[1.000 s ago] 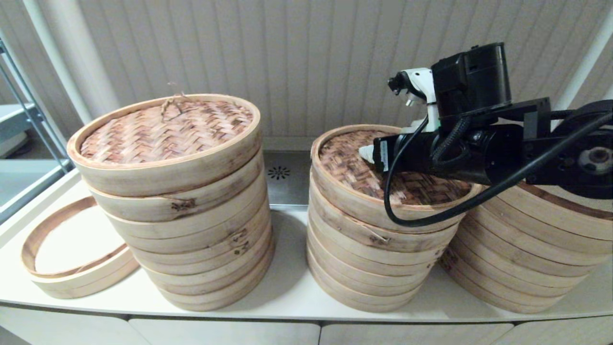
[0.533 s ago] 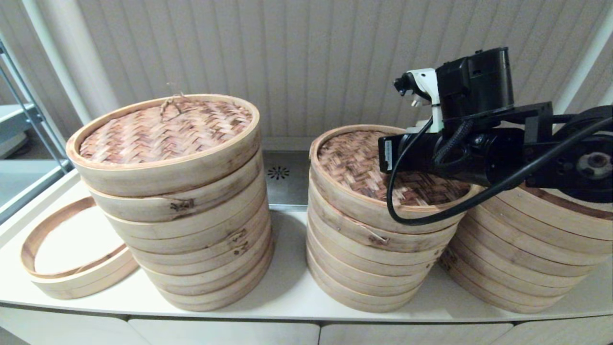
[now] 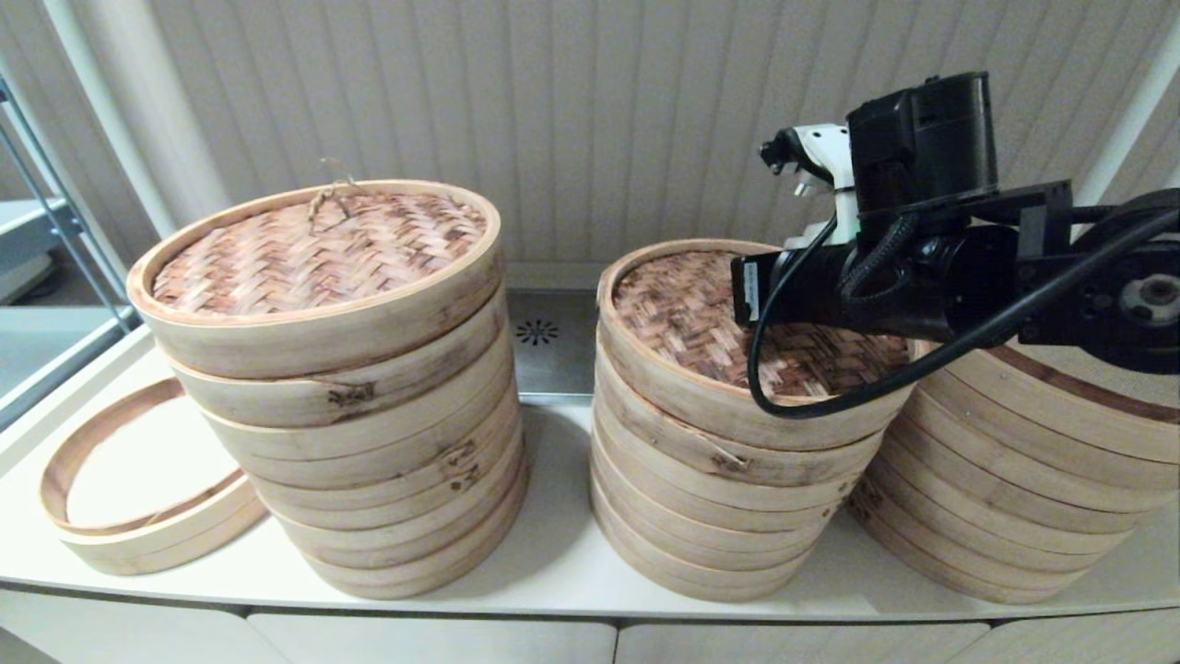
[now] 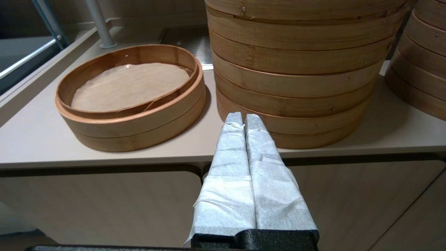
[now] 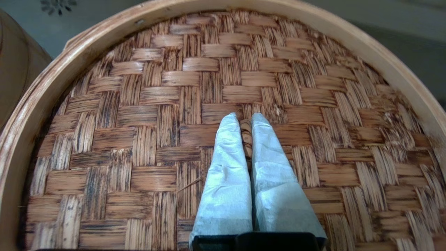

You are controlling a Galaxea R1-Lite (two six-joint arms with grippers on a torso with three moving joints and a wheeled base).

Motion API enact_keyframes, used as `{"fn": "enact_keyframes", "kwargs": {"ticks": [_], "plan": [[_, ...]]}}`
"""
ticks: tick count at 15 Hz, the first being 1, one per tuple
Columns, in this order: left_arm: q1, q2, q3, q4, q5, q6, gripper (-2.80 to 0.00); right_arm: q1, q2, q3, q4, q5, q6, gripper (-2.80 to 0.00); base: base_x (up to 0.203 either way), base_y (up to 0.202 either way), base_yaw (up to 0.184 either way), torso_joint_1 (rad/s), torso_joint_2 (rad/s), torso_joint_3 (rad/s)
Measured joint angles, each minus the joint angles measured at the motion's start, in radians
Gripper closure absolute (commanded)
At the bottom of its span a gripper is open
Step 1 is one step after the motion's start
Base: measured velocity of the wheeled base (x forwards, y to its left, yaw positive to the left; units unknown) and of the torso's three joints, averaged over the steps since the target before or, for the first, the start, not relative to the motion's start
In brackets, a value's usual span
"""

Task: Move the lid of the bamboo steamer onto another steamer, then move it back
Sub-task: Pick up the steamer, then put the steamer

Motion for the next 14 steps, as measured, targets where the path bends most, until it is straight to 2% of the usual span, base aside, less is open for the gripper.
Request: {"fn": "enact_keyframes", "kwargs": {"ticks": [8, 14], "plan": [[0.0, 0.0, 0.0, 0.0, 0.0, 0.0, 0.0, -0.005, -0.056, -0.073, 0.014, -0.018, -0.021, 0.0, 0.0, 0.0, 0.0, 0.0, 0.0, 0.0], [0.0, 0.0, 0.0, 0.002, 0.0, -0.002, 0.0, -0.153, -0.141, -0.074, 0.057, -0.018, -0.048, 0.0, 0.0, 0.0, 0.0, 0.0, 0.0, 0.0]]}}
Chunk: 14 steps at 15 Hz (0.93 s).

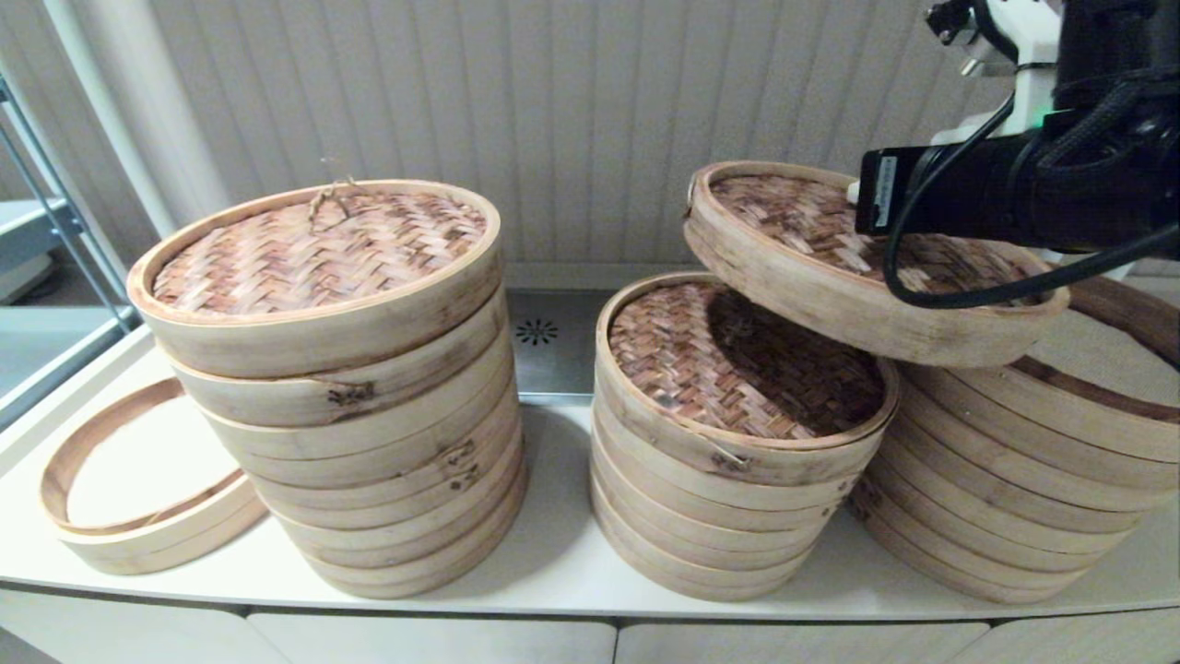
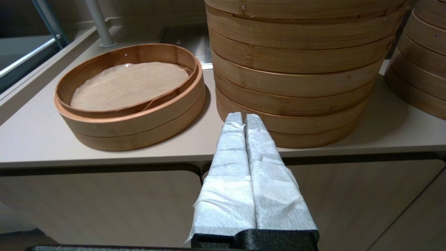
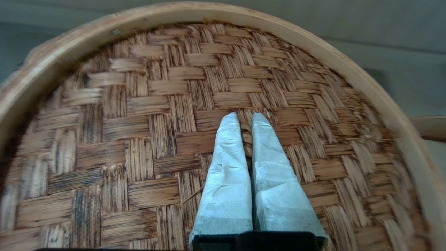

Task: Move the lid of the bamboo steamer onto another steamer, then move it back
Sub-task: Put the steamer

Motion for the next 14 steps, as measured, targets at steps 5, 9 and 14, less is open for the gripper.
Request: {"fn": "enact_keyframes", "kwargs": {"ticks": [5, 9, 14], "plan": [[0.0, 0.0, 0.0, 0.0, 0.0, 0.0, 0.0, -0.182, -0.046, 0.021, 0.001, 0.005, -0.046, 0.0, 0.0, 0.0, 0.0, 0.0, 0.0, 0.0], [0.0, 0.0, 0.0, 0.0, 0.0, 0.0, 0.0, -0.325, -0.052, 0.059, -0.009, 0.035, -0.047, 0.0, 0.0, 0.0, 0.0, 0.0, 0.0, 0.0], [0.0, 0.0, 0.0, 0.0, 0.0, 0.0, 0.0, -0.503, -0.043, 0.112, -0.011, 0.154, -0.039, 0.0, 0.0, 0.0, 0.0, 0.0, 0.0, 0.0]]}}
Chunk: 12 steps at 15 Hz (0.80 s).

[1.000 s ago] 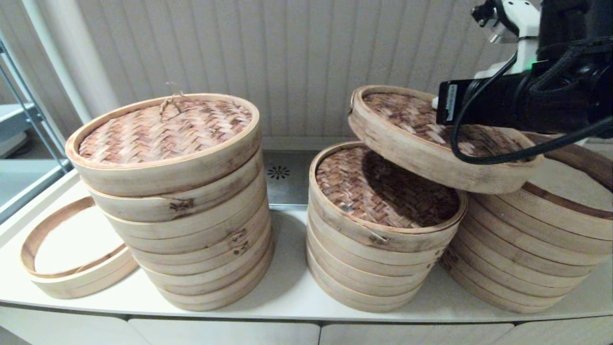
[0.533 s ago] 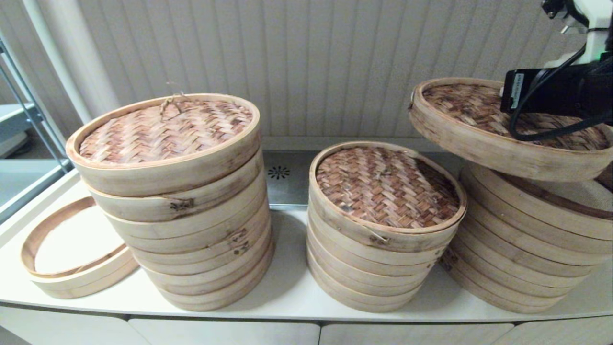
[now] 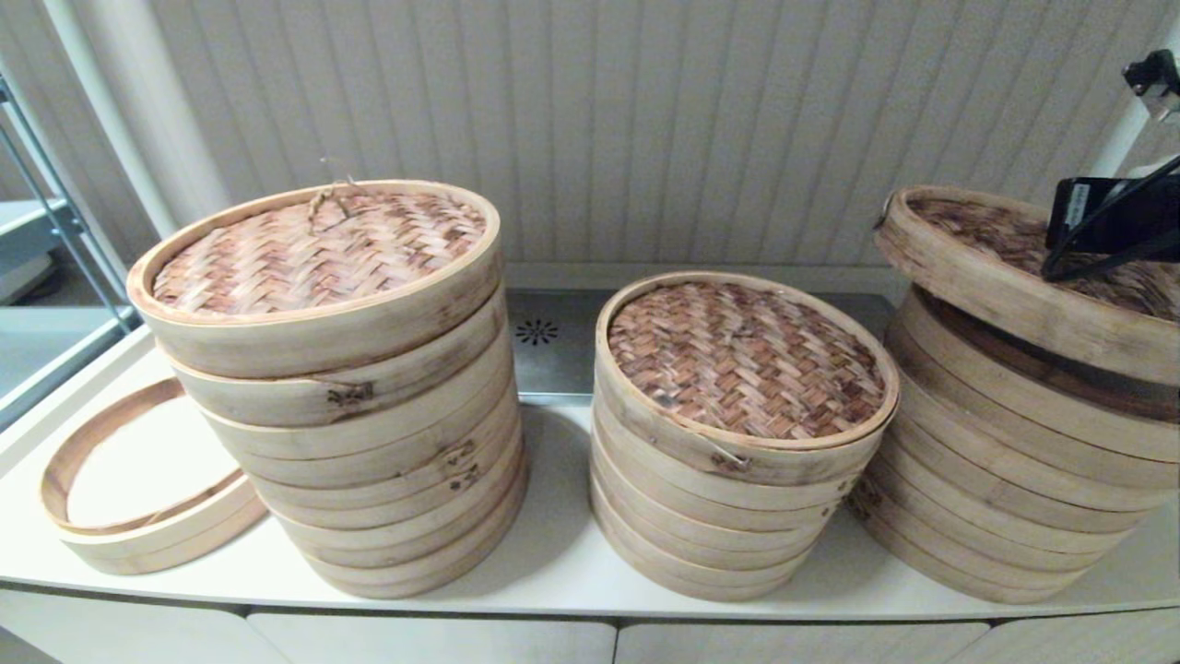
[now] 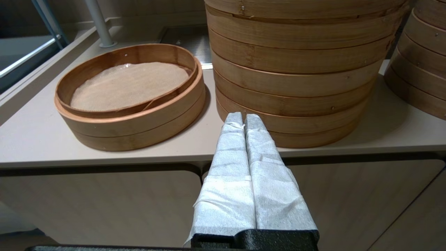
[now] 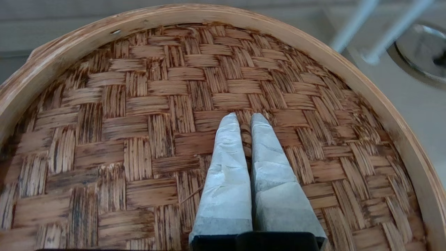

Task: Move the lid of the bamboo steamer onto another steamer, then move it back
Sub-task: Put the steamer

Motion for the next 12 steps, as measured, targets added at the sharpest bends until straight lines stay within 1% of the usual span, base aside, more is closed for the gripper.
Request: {"fn": "enact_keyframes", "kwargs": {"ticks": [3, 5, 7, 12], "plan": [[0.0, 0.0, 0.0, 0.0, 0.0, 0.0, 0.0, -0.056, 0.007, 0.029, -0.01, 0.029, -0.003, 0.0, 0.0, 0.0, 0.0, 0.0, 0.0, 0.0], [0.0, 0.0, 0.0, 0.0, 0.0, 0.0, 0.0, -0.079, 0.016, 0.044, -0.049, 0.036, -0.007, 0.0, 0.0, 0.0, 0.0, 0.0, 0.0, 0.0], [0.0, 0.0, 0.0, 0.0, 0.0, 0.001, 0.0, -0.088, 0.024, 0.064, -0.083, 0.036, -0.009, 0.0, 0.0, 0.0, 0.0, 0.0, 0.0, 0.0], [0.0, 0.0, 0.0, 0.0, 0.0, 0.001, 0.0, -0.095, 0.026, 0.105, -0.101, 0.036, -0.01, 0.0, 0.0, 0.0, 0.0, 0.0, 0.0, 0.0]]}}
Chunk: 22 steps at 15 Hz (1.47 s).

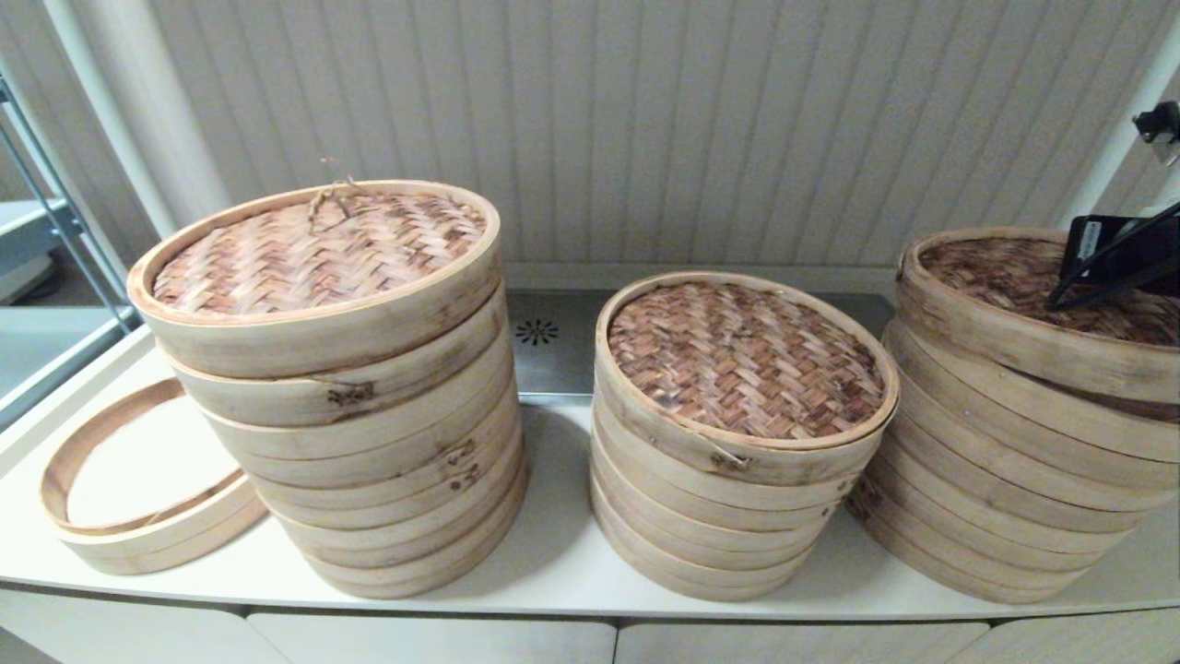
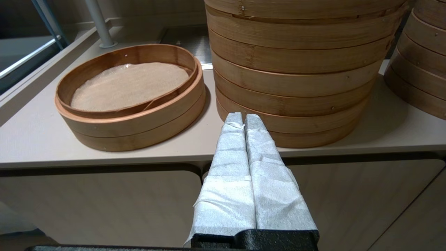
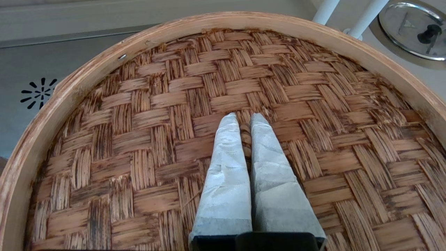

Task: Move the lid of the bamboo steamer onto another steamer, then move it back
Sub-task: Put the steamer

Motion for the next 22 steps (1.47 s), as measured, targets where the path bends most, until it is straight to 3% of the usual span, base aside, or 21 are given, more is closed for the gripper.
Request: {"fn": "enact_keyframes", "kwargs": {"ticks": [9, 22], "plan": [[0.0, 0.0, 0.0, 0.0, 0.0, 0.0, 0.0, -0.07, -0.007, 0.011, -0.011, 0.044, 0.002, 0.0, 0.0, 0.0, 0.0, 0.0, 0.0, 0.0], [0.0, 0.0, 0.0, 0.001, -0.001, 0.002, 0.0, -0.08, -0.063, 0.052, -0.001, 0.089, 0.011, 0.0, 0.0, 0.0, 0.0, 0.0, 0.0, 0.0]]}}
